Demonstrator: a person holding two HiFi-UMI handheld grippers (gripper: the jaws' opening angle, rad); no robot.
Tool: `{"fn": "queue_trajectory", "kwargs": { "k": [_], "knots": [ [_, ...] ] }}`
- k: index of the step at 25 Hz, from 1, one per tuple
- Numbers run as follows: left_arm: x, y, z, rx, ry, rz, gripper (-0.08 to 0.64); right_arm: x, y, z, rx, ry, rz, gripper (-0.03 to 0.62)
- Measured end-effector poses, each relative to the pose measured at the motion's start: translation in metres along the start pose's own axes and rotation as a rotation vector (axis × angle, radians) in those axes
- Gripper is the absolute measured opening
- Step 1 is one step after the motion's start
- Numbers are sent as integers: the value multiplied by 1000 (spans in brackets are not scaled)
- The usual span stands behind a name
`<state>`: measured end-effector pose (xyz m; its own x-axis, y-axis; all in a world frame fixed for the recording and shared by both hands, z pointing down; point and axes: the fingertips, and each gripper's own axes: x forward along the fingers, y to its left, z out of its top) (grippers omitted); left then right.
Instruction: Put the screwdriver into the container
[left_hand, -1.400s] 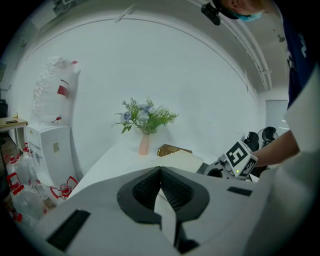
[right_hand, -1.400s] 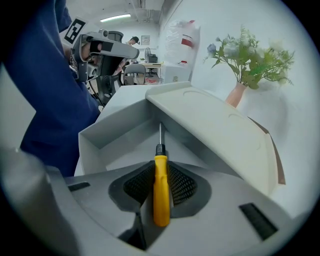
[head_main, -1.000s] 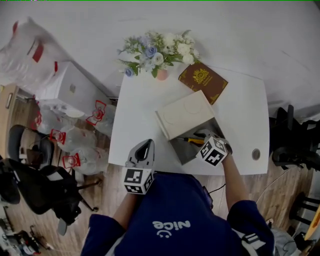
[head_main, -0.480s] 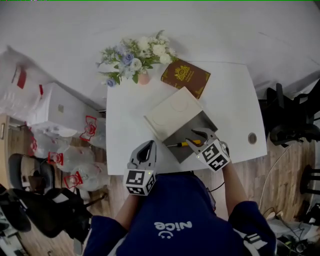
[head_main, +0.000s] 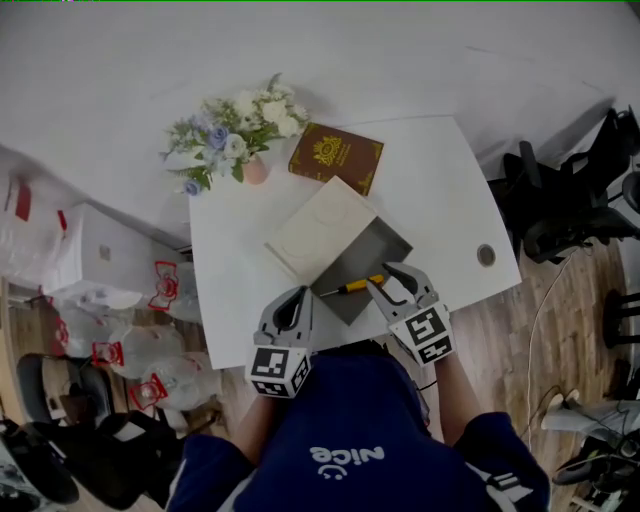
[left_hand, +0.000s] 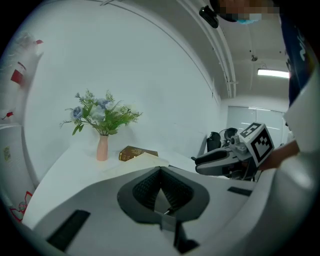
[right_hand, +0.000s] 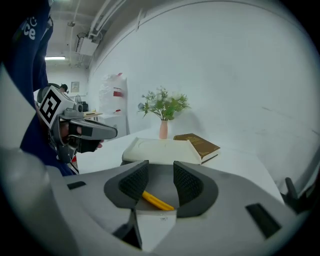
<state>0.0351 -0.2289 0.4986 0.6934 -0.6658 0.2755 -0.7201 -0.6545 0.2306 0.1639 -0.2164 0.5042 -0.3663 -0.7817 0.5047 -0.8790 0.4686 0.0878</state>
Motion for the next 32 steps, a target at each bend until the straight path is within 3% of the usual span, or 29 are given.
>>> {"fn": "queue_trajectory", "kwargs": {
  "k": [7, 13, 24, 29, 32],
  "knots": [
    [0, -24, 4, 30, -16, -68, 15, -28, 3, -7, 89, -87, -125, 169],
    [-2, -32, 6, 45, -31, -84, 15, -41, 14, -22, 146, -98, -186, 169],
    [-4, -36, 10, 61, -61, -81, 15, -51, 16, -29, 222, -124, -215, 167],
    [-6, -36, 10, 70, -69, -73, 15, -53, 12, -29, 243, -139, -234, 78],
    [-5, -36, 11, 71, -71, -68, 15, -52, 8, -28, 247, -136, -231, 60]
  ]
}}
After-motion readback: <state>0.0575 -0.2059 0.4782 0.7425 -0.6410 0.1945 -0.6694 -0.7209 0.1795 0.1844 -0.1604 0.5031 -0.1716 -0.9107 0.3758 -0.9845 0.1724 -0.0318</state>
